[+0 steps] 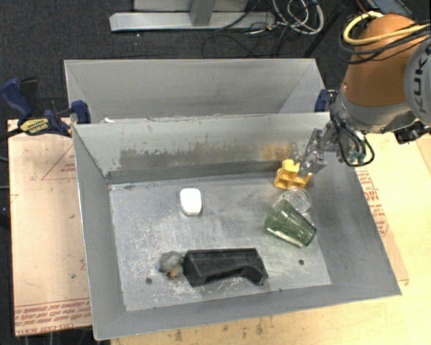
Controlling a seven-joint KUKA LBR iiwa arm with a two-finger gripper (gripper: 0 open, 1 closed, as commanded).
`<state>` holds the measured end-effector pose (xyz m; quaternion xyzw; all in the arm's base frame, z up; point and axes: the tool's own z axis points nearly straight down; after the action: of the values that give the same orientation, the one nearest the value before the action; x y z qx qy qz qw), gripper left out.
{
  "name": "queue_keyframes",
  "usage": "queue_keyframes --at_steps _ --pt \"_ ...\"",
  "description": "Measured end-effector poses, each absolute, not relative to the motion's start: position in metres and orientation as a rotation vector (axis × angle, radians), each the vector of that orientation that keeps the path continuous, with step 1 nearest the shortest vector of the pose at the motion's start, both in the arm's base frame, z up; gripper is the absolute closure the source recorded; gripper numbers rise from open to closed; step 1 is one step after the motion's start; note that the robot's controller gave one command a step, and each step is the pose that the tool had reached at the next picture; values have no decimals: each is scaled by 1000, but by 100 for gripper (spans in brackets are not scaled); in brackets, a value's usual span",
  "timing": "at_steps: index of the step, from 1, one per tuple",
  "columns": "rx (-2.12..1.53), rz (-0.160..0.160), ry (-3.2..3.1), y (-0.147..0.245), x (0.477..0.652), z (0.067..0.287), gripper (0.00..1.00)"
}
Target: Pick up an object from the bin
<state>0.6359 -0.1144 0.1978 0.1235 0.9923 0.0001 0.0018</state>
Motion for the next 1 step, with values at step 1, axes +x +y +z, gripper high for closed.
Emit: queue_keyframes --at_steps 1 --pt "212 1 3134 -110 638 229 100"
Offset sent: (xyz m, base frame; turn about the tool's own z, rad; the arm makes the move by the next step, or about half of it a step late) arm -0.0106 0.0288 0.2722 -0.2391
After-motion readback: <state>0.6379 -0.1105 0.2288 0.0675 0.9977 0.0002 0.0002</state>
